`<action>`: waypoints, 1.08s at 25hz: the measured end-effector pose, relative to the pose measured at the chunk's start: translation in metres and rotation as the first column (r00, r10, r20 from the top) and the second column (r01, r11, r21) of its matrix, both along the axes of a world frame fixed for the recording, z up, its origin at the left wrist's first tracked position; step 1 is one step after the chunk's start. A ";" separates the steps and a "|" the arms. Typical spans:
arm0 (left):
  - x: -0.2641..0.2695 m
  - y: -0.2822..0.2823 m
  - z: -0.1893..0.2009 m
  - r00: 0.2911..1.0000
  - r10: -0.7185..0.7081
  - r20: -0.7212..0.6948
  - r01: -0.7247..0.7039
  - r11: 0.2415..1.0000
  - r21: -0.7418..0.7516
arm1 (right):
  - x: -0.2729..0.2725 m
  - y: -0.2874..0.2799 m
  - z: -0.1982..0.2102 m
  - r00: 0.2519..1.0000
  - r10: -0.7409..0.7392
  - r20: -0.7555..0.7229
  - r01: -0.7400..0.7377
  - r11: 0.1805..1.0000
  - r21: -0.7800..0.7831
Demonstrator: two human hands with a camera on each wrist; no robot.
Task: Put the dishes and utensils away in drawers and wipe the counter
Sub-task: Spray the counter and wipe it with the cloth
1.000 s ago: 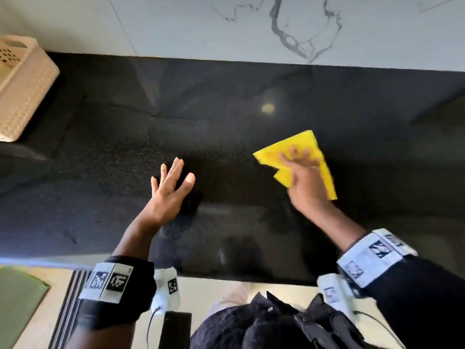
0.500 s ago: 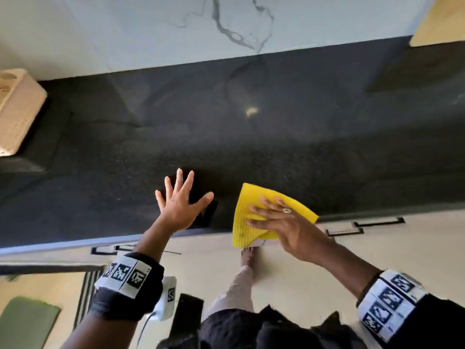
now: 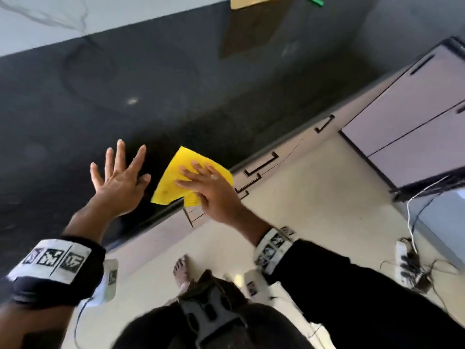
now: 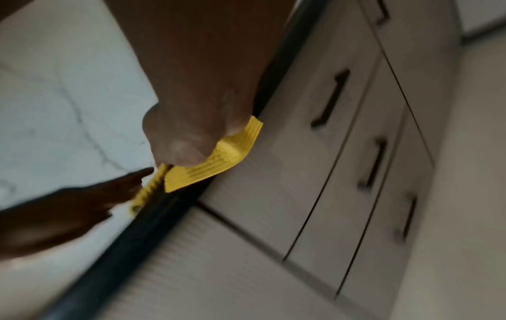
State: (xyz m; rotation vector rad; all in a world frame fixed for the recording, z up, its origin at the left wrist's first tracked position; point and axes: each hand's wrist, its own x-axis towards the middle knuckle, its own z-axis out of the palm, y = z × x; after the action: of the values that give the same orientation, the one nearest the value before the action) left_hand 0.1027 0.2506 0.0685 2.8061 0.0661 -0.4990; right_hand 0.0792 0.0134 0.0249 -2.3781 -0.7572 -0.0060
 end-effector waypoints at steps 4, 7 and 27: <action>0.025 0.007 -0.006 0.992 -0.023 -0.126 0.027 0.999 0.029 | 0.044 -0.046 -0.001 0.981 -0.182 0.070 0.181 0.983 0.018; 0.028 0.007 -0.007 0.983 -0.057 -0.174 0.061 0.998 0.020 | 0.043 -0.010 -0.001 0.896 -0.438 0.073 0.438 0.899 0.016; 0.059 -0.030 0.025 0.981 0.079 -0.180 -0.091 0.994 -0.057 | 0.072 -0.067 0.010 1.000 -0.012 -0.005 0.011 0.997 -0.082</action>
State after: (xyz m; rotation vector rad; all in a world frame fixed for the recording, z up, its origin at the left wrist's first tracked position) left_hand 0.1612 0.2208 0.0930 2.6760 0.2025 -0.7157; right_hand 0.1509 -0.0532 0.0349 -2.4592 -0.7547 0.0268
